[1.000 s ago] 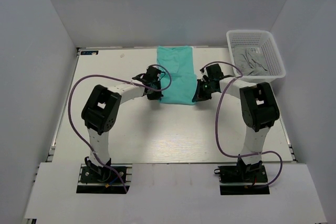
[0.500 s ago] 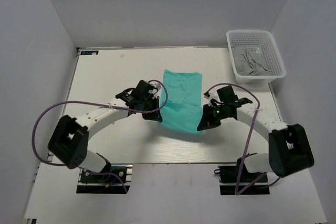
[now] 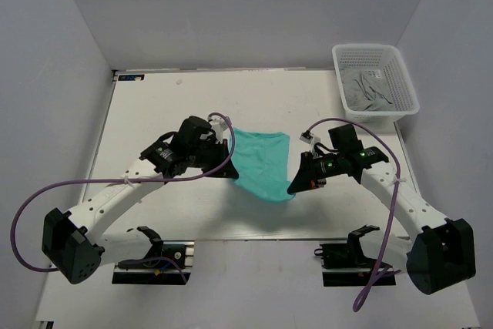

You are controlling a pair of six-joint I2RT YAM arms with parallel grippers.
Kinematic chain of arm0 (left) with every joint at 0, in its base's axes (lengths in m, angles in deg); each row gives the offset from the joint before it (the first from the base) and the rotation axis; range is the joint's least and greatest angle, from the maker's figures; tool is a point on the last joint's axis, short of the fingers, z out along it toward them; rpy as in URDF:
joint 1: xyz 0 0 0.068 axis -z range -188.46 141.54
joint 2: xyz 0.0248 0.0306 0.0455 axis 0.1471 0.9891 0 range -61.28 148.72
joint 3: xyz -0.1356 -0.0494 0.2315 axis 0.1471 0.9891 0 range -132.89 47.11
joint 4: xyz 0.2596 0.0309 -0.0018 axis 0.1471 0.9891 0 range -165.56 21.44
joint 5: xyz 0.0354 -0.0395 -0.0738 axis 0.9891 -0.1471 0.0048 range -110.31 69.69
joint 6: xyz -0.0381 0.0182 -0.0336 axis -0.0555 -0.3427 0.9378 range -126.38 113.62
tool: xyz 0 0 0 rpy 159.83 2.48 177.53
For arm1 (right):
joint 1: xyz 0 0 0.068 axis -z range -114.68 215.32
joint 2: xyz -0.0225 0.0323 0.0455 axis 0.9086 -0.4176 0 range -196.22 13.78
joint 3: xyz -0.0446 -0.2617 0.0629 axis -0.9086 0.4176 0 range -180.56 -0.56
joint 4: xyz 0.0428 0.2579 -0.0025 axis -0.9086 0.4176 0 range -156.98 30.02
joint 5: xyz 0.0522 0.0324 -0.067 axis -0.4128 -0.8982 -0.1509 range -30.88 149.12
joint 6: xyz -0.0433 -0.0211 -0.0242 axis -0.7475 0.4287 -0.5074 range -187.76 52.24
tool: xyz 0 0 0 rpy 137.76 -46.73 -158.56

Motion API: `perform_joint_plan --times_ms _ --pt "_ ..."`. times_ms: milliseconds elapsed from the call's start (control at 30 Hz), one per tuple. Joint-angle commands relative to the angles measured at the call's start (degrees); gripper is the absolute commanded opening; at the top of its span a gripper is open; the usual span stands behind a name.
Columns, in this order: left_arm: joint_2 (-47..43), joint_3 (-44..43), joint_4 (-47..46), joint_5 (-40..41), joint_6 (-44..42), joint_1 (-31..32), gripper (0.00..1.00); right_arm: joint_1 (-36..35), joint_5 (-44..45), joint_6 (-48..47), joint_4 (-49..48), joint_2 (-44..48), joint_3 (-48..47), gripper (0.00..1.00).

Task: Fold and stack the t-shirts
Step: Fold the long partially folded tshirt into a neat square

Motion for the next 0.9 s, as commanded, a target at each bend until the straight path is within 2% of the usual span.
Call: perform_joint_plan --times_ms 0,133,267,333,500,700,767,833,867 --pt "0.31 -2.65 1.43 3.10 0.60 0.08 0.00 0.60 -4.74 -0.44 -0.19 -2.38 -2.90 0.00" --pt "1.46 -4.95 2.49 11.17 2.44 -1.15 0.00 1.74 -5.88 2.17 -3.96 -5.54 -3.34 0.00" --pt "4.44 -7.57 0.82 19.70 4.56 -1.15 0.00 3.32 -13.42 7.02 -17.29 -9.24 -2.90 0.00" --pt "7.07 -8.81 0.82 24.18 5.78 -1.67 0.00 4.11 -15.46 9.92 -20.74 -12.48 -3.16 0.00" --pt "14.46 -14.60 0.83 32.53 9.03 -4.30 0.00 5.87 -15.74 12.03 -24.18 -19.59 -5.89 0.00" --pt "28.51 -22.61 -7.35 31.14 5.52 -7.55 0.00 9.73 -15.03 13.71 -29.11 -28.74 -13.44 0.00" --pt "33.25 -28.57 -9.36 31.14 3.42 -8.43 0.00 11.66 -15.38 13.10 -27.01 -35.47 -19.74 0.00" --pt "42.73 -38.48 -9.37 32.29 2.89 -10.28 0.00 13.34 -13.20 13.79 -27.26 -39.37 -24.77 0.00" --pt "46.34 -42.70 -8.07 32.29 2.89 -10.98 0.00 13.52 -13.36 14.58 -28.91 -46.09 -31.40 0.00"
